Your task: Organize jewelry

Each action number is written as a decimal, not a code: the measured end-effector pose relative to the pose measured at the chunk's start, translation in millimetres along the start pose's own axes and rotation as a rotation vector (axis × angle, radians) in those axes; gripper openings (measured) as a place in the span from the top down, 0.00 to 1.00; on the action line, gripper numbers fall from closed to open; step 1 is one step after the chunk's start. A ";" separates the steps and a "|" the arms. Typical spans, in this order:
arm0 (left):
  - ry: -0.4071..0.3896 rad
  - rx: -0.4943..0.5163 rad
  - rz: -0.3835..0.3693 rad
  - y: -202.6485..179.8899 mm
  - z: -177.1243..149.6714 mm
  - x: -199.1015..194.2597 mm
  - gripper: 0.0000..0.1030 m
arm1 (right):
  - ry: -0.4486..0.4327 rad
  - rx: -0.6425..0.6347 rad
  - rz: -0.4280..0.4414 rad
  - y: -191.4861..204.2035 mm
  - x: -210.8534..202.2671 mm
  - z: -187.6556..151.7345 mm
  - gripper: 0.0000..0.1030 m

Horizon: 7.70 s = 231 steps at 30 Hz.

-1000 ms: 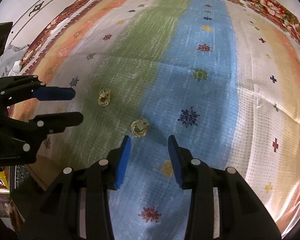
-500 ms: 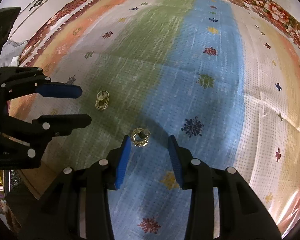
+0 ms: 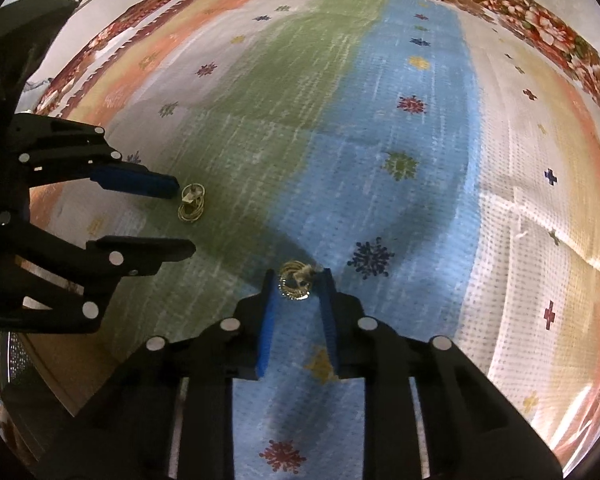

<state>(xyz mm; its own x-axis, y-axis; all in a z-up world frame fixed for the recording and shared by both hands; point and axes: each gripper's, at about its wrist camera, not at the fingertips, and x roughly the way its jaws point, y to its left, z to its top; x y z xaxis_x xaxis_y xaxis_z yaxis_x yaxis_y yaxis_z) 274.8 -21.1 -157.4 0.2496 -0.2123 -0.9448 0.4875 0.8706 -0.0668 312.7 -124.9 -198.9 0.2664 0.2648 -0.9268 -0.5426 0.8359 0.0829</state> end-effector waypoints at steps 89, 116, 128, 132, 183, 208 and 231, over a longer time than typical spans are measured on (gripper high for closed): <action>-0.333 -0.150 0.038 -73.8 -104.3 -174.4 0.82 | -0.215 -0.040 0.054 98.1 -168.7 -66.0 0.83; -0.332 -0.214 0.027 -64.3 -112.3 -163.2 0.54 | -0.183 -0.017 0.034 93.5 -151.3 -72.1 0.51; -0.332 -0.231 0.046 -64.9 -115.5 -162.6 0.31 | -0.204 0.004 0.016 88.0 -158.0 -74.9 0.51; -0.326 -0.249 0.066 -66.6 -118.4 -160.6 0.18 | -0.214 0.022 0.010 82.3 -159.0 -77.3 0.44; -0.329 -0.322 0.141 -76.7 -149.8 -165.7 0.05 | -0.290 0.029 -0.022 77.2 -183.5 -107.7 0.05; -0.412 -0.384 0.205 -107.8 -170.1 -187.4 0.05 | -0.356 0.040 -0.020 87.3 -200.7 -141.1 0.05; -0.425 -0.326 0.242 -122.4 -166.6 -189.3 0.05 | -0.356 0.022 -0.030 86.1 -199.6 -144.9 0.05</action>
<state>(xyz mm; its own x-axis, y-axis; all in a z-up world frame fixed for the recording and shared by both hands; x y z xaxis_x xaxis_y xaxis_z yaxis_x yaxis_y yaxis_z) 28.6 -13.5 -23.9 0.6679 -0.0912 -0.7387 0.1090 0.9937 -0.0241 97.4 -175.4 -59.9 0.5450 0.3879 -0.7433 -0.5141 0.8549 0.0692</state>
